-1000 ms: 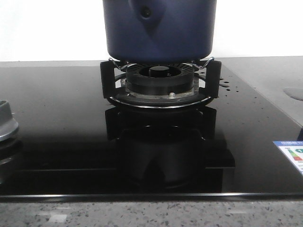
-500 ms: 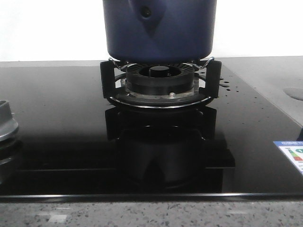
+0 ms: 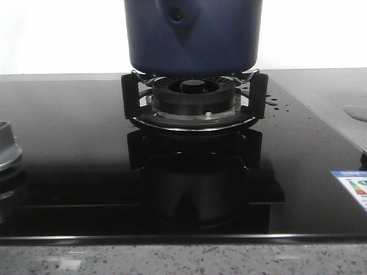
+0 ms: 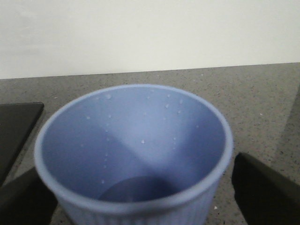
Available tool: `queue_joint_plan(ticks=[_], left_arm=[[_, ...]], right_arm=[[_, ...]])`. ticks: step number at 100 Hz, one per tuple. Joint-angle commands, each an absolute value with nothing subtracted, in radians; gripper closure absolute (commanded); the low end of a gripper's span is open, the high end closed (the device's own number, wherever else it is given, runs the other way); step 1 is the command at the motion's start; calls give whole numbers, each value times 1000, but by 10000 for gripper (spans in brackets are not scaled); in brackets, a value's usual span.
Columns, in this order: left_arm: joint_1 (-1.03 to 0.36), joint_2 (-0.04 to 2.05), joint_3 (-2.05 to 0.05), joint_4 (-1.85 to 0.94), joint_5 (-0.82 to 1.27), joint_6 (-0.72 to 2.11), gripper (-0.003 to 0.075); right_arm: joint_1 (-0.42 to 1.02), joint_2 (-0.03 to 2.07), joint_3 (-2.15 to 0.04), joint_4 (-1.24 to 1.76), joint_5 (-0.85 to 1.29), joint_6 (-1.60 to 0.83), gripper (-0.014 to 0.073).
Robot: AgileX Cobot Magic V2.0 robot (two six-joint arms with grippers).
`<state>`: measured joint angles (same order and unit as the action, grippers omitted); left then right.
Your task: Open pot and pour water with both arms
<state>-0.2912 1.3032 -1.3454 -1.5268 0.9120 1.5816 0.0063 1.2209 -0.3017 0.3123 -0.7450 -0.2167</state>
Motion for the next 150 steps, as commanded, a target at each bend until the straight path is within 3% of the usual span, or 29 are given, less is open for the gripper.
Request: queue_joint_plan(ticks=[1, 31, 57, 71, 105, 150], left_arm=[[-290, 1275, -1377, -1614, 904, 1570, 405], [-290, 1275, -1377, -1603, 904, 1570, 405], [-290, 1275, -1377, -1603, 904, 1570, 405], [-290, 1275, -1377, -1603, 904, 1570, 405], [-290, 1275, -1377, -1603, 905, 1568, 405], [-290, 1248, -1377, -1601, 899, 1555, 405]], right_arm=[[7, 1244, -346, 290, -846, -214, -64], [7, 1293, -404, 290, -845, -202, -41], [7, 1293, -402, 290, -774, -172, 275], [7, 1293, -402, 290, -771, -172, 371], [58, 1176, -439, 141, -761, -179, 391], [145, 1087, -827, -292, -366, -182, 391]])
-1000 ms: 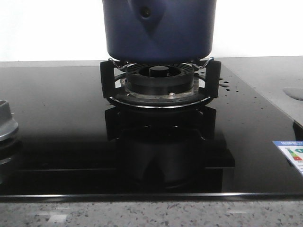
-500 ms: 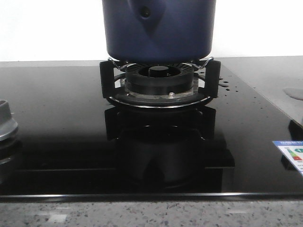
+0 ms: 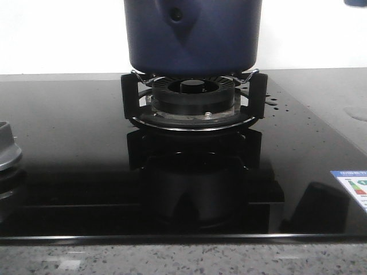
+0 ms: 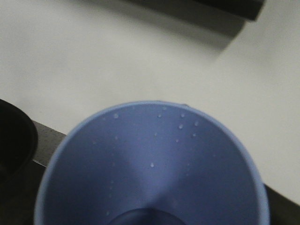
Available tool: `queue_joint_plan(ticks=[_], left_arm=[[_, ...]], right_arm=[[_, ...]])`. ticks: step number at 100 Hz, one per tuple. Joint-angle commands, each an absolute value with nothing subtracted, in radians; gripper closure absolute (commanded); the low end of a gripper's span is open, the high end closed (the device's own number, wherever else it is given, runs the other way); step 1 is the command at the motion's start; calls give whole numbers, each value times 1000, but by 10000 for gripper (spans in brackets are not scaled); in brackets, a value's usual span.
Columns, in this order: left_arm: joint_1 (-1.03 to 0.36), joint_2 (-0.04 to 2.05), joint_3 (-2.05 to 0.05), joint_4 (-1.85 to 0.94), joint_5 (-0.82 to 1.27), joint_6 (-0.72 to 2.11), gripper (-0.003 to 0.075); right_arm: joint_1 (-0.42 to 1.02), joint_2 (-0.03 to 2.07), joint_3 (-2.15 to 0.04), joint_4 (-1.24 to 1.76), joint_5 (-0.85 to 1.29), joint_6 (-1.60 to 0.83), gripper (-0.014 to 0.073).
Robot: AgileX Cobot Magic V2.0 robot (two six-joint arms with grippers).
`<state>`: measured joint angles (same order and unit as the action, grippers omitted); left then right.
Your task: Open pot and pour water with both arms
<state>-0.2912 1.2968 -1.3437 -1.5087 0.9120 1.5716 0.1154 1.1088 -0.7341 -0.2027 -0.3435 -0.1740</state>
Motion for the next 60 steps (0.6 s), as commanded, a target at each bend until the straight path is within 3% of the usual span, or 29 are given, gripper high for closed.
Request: queue_joint_plan(ticks=[1, 60], left_arm=[[-290, 1247, -1377, -1601, 899, 1553, 405], [-289, 1174, -1377, -1549, 893, 1486, 405]], right_arm=[[152, 1088, -838, -307, -363, -182, 391], [347, 1296, -1184, -716, -156, -182, 398]])
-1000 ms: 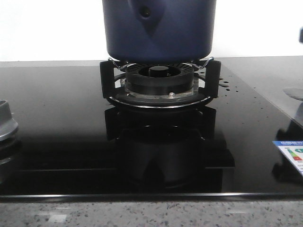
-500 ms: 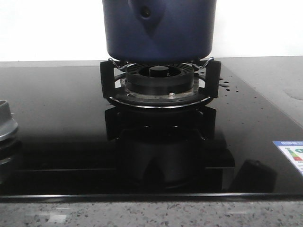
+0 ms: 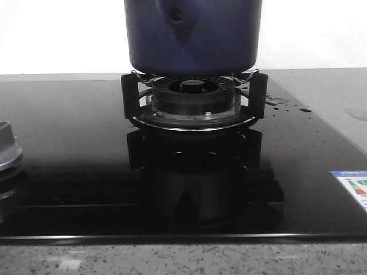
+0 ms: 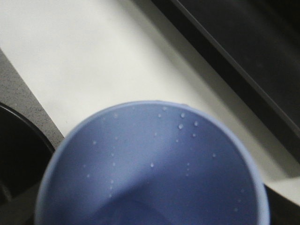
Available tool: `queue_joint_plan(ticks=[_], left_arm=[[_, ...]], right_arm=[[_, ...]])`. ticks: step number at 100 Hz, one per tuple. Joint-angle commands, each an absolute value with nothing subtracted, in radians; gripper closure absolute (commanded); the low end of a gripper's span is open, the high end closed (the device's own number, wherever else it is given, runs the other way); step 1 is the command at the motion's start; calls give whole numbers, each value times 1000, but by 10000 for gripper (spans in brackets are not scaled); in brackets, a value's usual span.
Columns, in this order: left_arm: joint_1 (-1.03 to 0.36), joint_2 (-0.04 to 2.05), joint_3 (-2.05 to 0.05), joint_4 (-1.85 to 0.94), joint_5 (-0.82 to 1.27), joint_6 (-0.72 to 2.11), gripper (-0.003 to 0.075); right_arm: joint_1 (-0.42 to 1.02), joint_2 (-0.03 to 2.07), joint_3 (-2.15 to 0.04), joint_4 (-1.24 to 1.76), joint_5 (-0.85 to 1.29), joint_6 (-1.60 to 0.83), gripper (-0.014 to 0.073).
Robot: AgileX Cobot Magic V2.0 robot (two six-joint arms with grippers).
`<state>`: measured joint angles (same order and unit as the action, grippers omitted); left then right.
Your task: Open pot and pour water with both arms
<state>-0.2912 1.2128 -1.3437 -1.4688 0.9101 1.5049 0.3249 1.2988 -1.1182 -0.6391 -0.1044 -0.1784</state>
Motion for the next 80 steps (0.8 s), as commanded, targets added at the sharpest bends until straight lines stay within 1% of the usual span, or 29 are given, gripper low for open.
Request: queue_joint_plan(ticks=[1, 25, 60, 80], left_arm=[[-289, 1174, -1377, -1549, 893, 1486, 405], [-289, 1156, -1377, -1549, 893, 1486, 405], [-289, 1148, -1377, -1547, 894, 1467, 405], [-289, 1148, -1377, -1547, 894, 1467, 405]], right_arm=[[351, 1302, -1186, -733, -150, -182, 399], [414, 1385, -1231, -941, -86, -182, 399], [414, 1404, -1231, -1170, -75, -189, 399], [414, 1404, -1232, -1330, -10, -189, 398]])
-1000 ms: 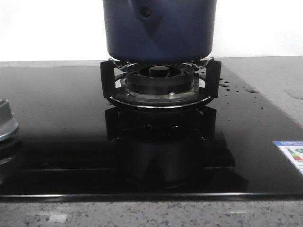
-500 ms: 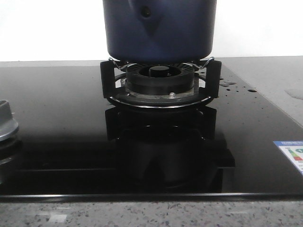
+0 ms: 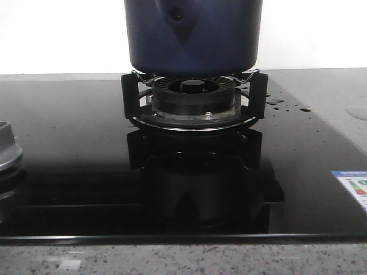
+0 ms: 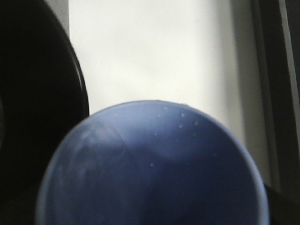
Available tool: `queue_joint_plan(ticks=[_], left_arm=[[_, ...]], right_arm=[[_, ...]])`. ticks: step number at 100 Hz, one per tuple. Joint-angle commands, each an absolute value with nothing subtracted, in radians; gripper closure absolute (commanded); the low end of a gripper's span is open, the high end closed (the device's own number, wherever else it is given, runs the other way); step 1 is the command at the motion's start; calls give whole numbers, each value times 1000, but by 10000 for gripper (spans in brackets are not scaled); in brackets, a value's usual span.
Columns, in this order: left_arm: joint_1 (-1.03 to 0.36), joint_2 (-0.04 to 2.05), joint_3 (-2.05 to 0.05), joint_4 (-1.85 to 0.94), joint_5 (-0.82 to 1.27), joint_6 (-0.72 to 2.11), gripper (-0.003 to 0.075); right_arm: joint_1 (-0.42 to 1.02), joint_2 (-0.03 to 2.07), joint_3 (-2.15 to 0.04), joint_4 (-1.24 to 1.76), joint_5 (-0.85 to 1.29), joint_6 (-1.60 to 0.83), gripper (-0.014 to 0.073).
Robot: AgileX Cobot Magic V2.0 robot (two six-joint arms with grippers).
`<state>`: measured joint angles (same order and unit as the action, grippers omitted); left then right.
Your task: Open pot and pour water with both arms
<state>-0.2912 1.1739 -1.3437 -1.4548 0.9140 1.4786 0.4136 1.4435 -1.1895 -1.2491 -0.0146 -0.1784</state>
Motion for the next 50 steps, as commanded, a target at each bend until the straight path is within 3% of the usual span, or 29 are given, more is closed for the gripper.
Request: queue_joint_plan(ticks=[1, 50], left_arm=[[-289, 1148, -1377, -1547, 894, 1467, 405], [-289, 1148, -1377, -1542, 896, 1466, 405]], right_arm=[[414, 1404, -1232, -1336, -8, -189, 398], [414, 1435, -1325, -1464, 28, -189, 398]])
